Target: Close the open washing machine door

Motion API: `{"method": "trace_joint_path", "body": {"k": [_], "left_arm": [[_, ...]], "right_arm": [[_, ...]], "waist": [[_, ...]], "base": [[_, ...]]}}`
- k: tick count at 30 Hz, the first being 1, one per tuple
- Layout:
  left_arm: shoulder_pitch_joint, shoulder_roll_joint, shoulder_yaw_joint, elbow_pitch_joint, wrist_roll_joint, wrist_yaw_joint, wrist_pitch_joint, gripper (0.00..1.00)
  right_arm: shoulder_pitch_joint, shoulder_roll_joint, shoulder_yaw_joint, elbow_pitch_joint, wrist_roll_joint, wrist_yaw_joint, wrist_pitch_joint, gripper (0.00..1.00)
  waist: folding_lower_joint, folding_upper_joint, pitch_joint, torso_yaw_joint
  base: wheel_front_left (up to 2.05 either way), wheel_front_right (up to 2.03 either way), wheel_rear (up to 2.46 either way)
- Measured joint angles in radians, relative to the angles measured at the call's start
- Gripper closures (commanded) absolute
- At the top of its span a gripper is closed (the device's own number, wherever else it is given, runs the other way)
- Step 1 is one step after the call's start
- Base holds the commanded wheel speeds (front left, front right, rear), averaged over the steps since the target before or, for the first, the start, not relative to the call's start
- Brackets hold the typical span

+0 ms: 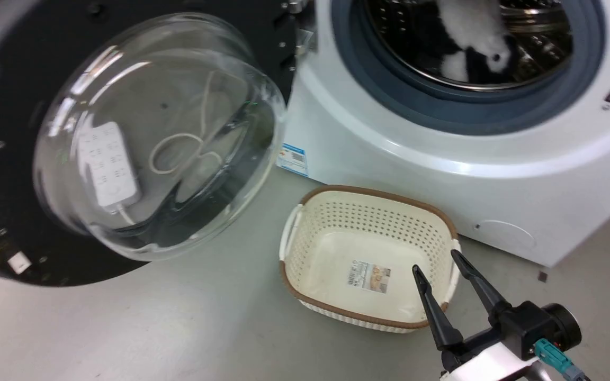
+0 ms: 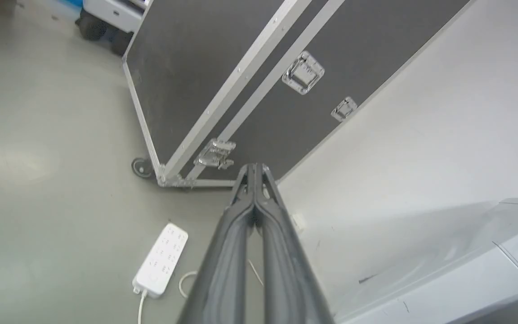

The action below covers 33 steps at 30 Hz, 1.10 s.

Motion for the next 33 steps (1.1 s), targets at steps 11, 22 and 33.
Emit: {"method": "trace_joint_path", "body": {"k": [11,22,33], "left_arm": [[0.048,-0.047,-0.016,0.083,-0.246,-0.021,0.449,1.00],[0.230,-0.193,-0.043,-0.109,-0.409,-0.063,0.683,1.00],[0.458,-0.449,-0.113,-0.347,-0.527,-0.030,0.757,1.00]], "right_arm": [[0.000,-0.005,-0.006,0.015,0.007,0.000,0.000,0.00],[0.011,0.011,-0.021,0.034,0.007,0.000,0.000,0.00],[0.037,0.028,-0.080,0.036,0.004,0.000,0.000,0.00]], "waist": [[-0.0002,0.0000,-0.025,-0.023],[-0.0003,0.0000,-0.104,-0.030],[-0.0003,0.0000,-0.194,-0.091]], "base": [[0.00,0.00,0.00],[0.00,0.00,0.00],[0.00,0.00,0.00]]}}
